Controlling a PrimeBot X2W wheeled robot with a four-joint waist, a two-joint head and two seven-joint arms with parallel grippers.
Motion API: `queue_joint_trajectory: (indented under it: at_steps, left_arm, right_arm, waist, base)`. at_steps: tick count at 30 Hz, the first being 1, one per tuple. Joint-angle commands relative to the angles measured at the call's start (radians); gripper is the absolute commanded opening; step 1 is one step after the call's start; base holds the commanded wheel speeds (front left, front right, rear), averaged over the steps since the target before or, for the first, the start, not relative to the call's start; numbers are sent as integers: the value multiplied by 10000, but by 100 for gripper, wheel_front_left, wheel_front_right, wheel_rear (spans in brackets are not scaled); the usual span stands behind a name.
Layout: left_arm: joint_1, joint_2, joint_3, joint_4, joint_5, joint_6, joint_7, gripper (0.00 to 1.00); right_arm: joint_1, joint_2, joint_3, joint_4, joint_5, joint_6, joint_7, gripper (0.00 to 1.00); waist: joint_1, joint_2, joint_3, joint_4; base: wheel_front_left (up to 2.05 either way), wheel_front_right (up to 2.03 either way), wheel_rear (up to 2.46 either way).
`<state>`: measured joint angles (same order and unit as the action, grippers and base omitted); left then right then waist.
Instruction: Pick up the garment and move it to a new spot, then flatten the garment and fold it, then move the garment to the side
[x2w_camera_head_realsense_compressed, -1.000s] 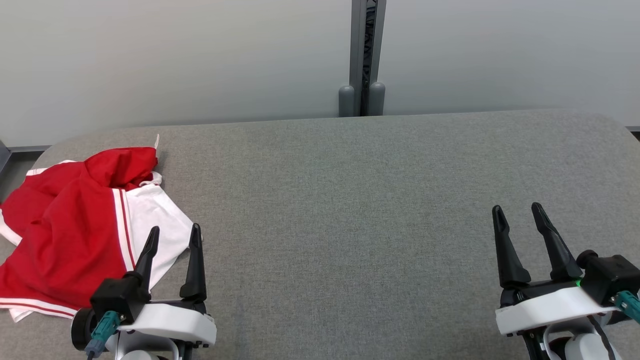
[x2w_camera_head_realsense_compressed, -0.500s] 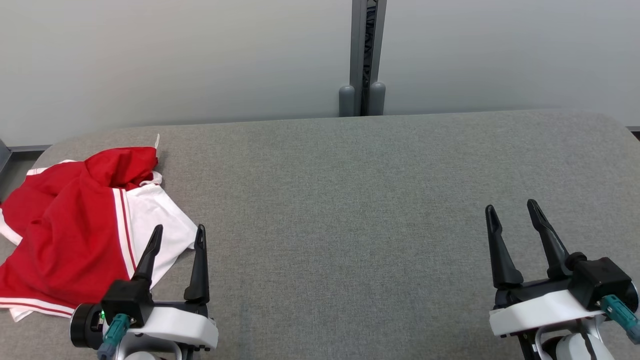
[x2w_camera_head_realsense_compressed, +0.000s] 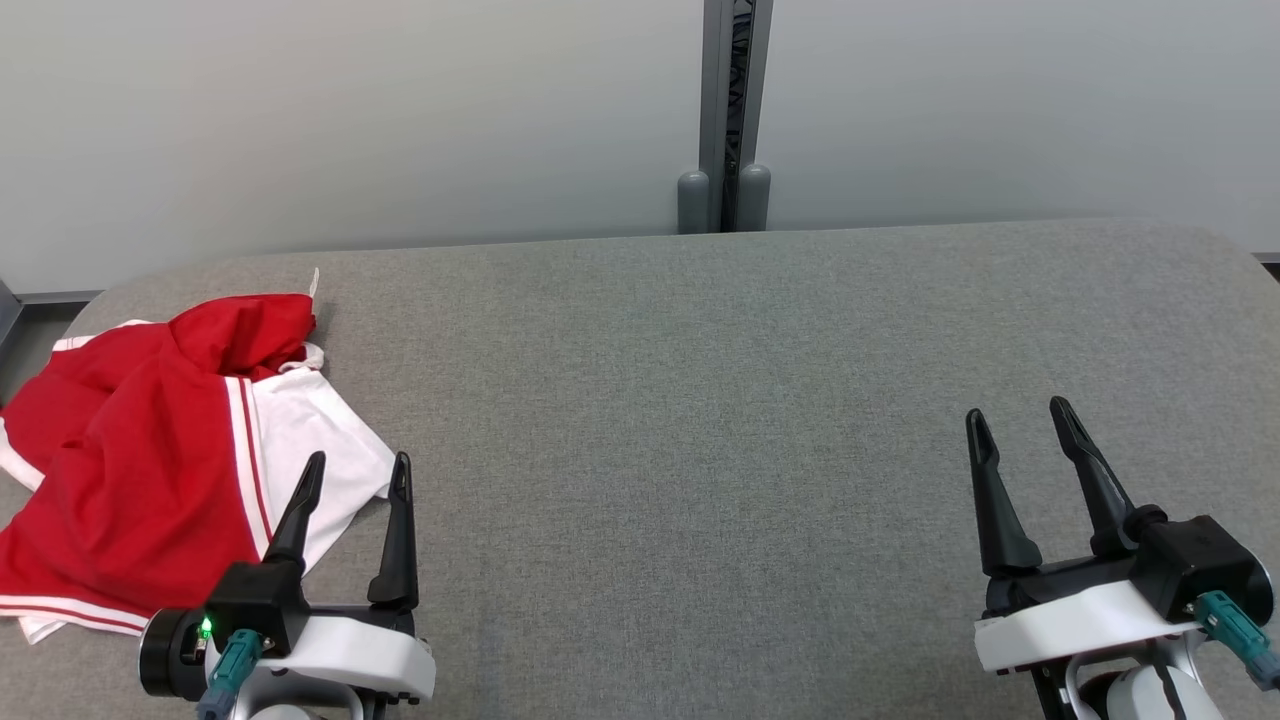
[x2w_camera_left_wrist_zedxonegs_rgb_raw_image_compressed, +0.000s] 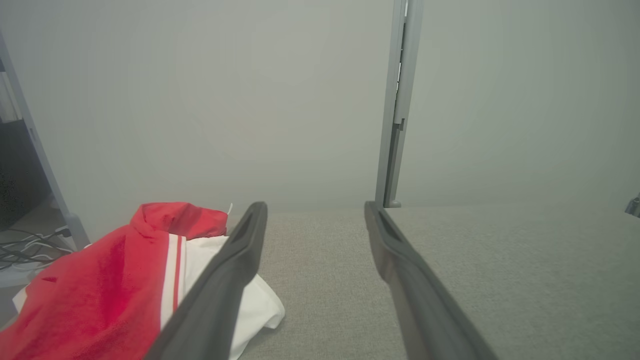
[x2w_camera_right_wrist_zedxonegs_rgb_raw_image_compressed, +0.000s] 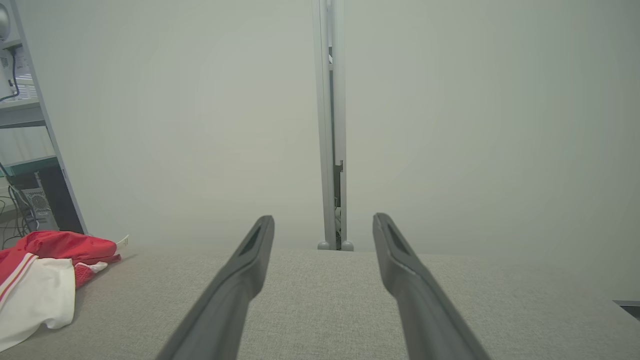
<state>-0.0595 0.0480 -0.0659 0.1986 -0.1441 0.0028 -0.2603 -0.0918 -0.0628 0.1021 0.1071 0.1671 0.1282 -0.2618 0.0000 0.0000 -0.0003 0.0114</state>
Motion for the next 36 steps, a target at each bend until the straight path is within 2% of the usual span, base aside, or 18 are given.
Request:
queue_joint_trajectory:
  at_steps: [1, 20, 26, 36]
  left_arm:
    - [-1, 41, 35, 7, -2, 38, -54, 100]
    - [-15, 41, -54, 69, -71, 80, -52, 100]
    - [-97, 43, 22, 148, -301, 149, -52, 100]
    - [-55, 38, 120, 313, -371, 201, -45, 100]
  right_arm:
    - [-46, -15, -46, 7, -12, 47, -69, 100]
    - [-33, 11, -21, 11, 51, 36, -69, 100]
    - [38, -12, 42, -80, 100, 36, -67, 100]
    - [101, 10, 388, 46, 321, 36, -54, 100]
  waist:
    - [0, 0, -3, 0]
    - [0, 0, -71, 17]
    - [0, 0, -40, 765]
    - [0, 0, -89, 2636]
  base:
    - [0, 0, 0]
    - [0, 0, 0]
    - [0, 0, 0]
    - [0, 0, 0]
